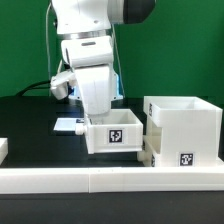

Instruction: Assemble drawer

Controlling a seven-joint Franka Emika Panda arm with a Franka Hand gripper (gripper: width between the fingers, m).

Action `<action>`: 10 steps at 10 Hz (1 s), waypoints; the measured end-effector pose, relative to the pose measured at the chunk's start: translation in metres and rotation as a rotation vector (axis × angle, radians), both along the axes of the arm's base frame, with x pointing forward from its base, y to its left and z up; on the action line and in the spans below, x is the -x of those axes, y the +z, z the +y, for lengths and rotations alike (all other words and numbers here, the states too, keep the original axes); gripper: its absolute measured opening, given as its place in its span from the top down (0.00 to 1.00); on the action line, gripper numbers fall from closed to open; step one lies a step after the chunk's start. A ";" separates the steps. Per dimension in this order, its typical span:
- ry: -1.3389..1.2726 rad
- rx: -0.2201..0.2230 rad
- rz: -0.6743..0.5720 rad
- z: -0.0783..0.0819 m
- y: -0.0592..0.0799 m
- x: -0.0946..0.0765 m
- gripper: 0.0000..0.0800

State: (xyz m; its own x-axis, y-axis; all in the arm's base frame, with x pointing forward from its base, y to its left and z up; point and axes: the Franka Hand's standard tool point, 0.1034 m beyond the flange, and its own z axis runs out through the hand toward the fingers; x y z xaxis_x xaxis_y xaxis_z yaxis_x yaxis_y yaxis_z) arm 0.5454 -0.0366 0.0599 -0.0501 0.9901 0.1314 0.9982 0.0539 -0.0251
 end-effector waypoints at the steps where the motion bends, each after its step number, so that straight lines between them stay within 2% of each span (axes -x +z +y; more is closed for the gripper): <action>1: -0.004 0.000 0.002 -0.001 -0.001 0.001 0.95; 4: -0.003 0.000 0.003 -0.001 -0.001 0.001 0.95; 7: 0.083 0.032 -0.008 0.008 -0.001 -0.003 0.95; 10: 0.080 0.032 -0.006 0.007 -0.002 -0.003 0.95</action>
Offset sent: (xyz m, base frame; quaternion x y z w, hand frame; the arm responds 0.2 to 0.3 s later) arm 0.0000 0.0000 0.0000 0.0000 0.0000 0.0000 1.0000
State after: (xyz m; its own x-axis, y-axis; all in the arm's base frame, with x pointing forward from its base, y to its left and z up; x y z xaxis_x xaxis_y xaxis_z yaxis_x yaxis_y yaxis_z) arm 0.5481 -0.0293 0.0576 -0.1302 0.9865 0.0994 0.9909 0.1329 -0.0216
